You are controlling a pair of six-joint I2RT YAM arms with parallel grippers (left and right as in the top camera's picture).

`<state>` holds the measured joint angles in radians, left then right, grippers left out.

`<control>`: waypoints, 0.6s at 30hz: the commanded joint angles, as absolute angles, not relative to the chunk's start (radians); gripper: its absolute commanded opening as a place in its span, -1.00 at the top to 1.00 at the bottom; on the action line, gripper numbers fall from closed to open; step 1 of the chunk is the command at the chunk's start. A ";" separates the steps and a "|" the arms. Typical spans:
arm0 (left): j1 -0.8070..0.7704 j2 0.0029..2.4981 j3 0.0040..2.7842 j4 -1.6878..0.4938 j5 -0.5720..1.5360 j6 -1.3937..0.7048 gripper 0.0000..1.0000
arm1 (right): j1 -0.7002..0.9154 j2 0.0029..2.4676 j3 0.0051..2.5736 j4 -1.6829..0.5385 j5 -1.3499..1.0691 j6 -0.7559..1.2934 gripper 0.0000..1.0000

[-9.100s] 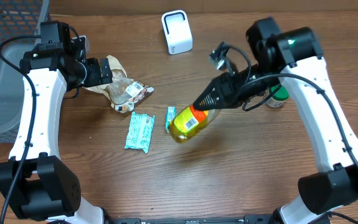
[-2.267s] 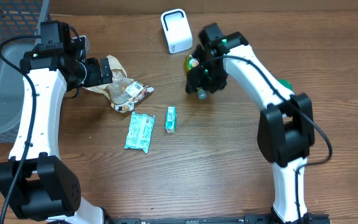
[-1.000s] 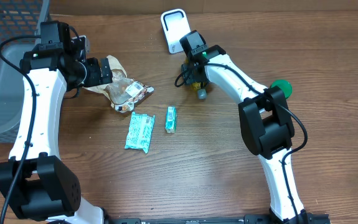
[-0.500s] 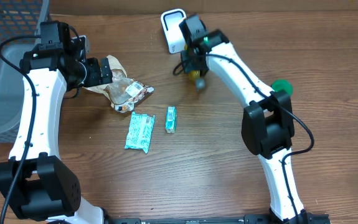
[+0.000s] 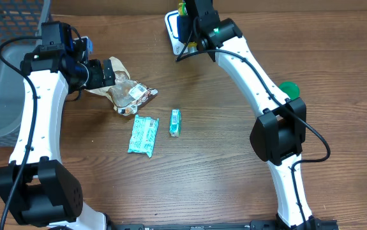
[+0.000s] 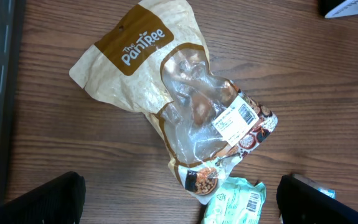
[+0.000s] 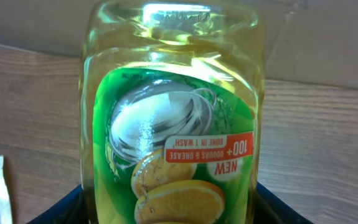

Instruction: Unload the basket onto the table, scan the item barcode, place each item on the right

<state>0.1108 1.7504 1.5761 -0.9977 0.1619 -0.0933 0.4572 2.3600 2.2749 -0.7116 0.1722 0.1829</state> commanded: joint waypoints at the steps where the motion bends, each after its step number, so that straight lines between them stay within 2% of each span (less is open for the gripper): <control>1: 0.104 1.747 1.578 -0.996 0.173 -0.064 -0.99 | 0.450 2.339 2.225 -0.641 0.178 0.181 0.16; 18: 0.104 1.747 1.578 -0.996 0.173 -0.063 -0.99 | 0.450 2.481 2.198 -0.451 0.152 0.148 0.18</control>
<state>0.1108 1.7504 1.5761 -0.9977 0.1619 -0.0933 0.4568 2.4744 2.1990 -0.4816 0.1551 0.1555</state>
